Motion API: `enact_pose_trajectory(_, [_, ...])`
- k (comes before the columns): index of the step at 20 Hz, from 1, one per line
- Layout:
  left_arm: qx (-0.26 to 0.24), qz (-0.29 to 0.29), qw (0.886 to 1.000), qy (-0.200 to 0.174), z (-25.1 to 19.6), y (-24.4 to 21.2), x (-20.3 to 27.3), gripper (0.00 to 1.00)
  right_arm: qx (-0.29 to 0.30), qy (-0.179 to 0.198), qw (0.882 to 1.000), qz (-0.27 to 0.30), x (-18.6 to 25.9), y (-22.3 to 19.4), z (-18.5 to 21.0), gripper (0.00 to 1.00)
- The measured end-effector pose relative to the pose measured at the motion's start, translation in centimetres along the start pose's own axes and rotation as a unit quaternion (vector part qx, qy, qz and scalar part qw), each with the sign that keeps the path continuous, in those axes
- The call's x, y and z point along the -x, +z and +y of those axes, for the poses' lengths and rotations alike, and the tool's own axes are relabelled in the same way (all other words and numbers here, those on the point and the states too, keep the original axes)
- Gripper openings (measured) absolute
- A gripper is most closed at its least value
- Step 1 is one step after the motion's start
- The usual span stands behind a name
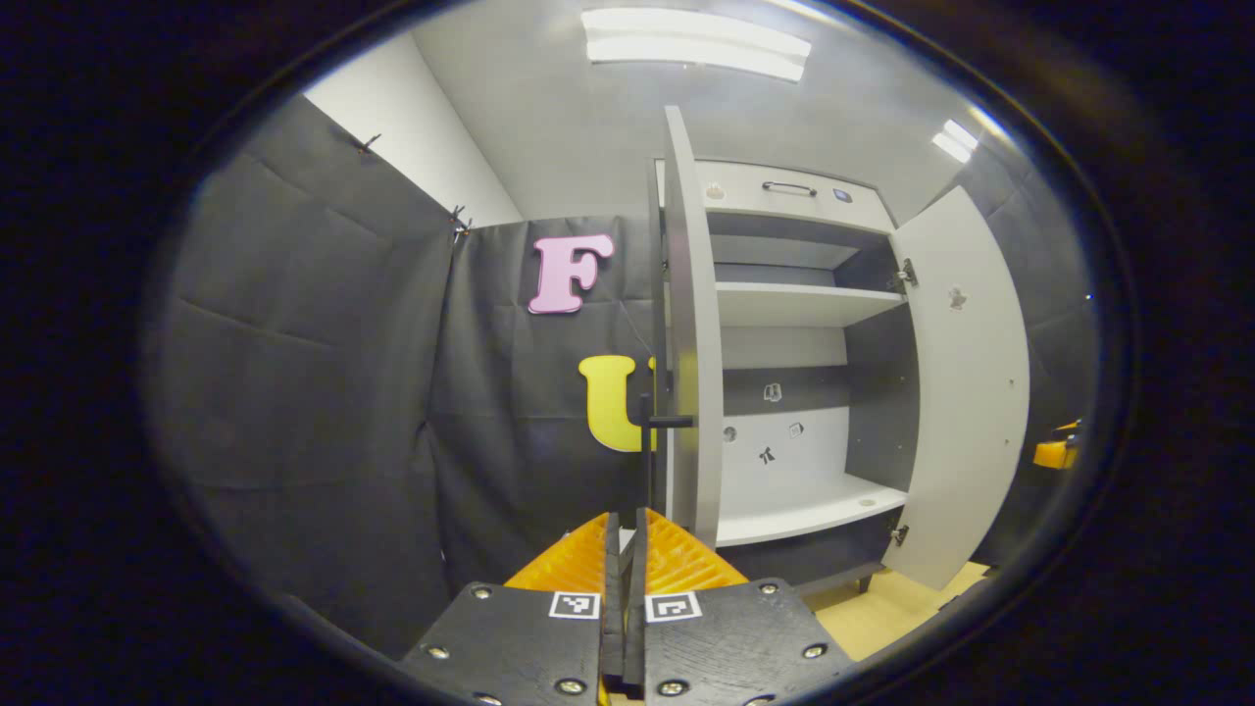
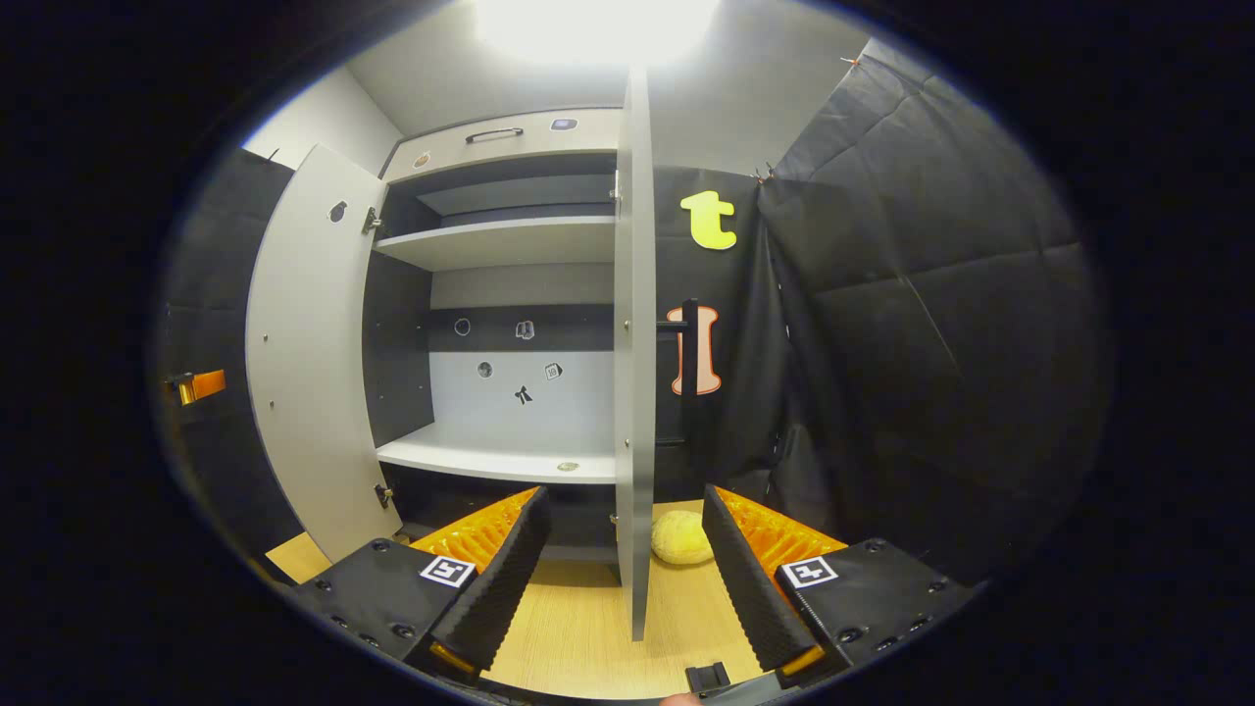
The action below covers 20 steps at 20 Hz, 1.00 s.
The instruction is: Open the right door of the double-door shoe cabinet with the right hand, and open the left door with the left hand.
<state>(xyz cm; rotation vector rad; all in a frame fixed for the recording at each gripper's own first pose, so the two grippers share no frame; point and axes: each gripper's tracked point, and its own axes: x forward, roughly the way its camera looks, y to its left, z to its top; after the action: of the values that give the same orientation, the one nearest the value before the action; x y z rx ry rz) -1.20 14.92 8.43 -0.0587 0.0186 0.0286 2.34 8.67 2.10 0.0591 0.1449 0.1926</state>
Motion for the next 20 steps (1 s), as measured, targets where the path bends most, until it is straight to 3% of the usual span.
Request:
enact_pose_trajectory(7, [0.003,0.016,1.000,0.023,-4.9,-1.2,7.9,0.02,0.044,0.009,0.998,-0.036,1.4,1.1,-3.0,0.97])
enact_pose_trajectory(11, [-0.032,0.010,0.999,0.031,-7.3,-1.1,11.1,0.02,0.019,0.015,0.999,-0.042,2.8,0.5,-4.3,0.98])
enact_pose_trajectory(13, [-0.037,0.011,0.999,0.009,-9.4,-1.4,11.8,0.06,0.001,0.013,0.999,-0.042,3.6,0.3,-4.9,0.98])
enact_pose_trajectory(14, [-0.039,0.015,0.999,0.013,-9.4,-1.7,12.2,0.12,-0.004,0.013,0.999,-0.041,3.9,0.2,-5.1,0.98])
enact_pose_trajectory(19, [-0.027,0.015,0.997,0.064,-7.2,-2.8,13.4,0.92,0.005,0.010,0.999,-0.048,4.7,0.7,-5.0,0.98])
enact_pose_trajectory(20, [-0.023,0.017,0.997,0.073,-6.8,-3.1,13.7,0.92,0.007,0.011,0.999,-0.052,4.9,1.1,-4.9,0.98])
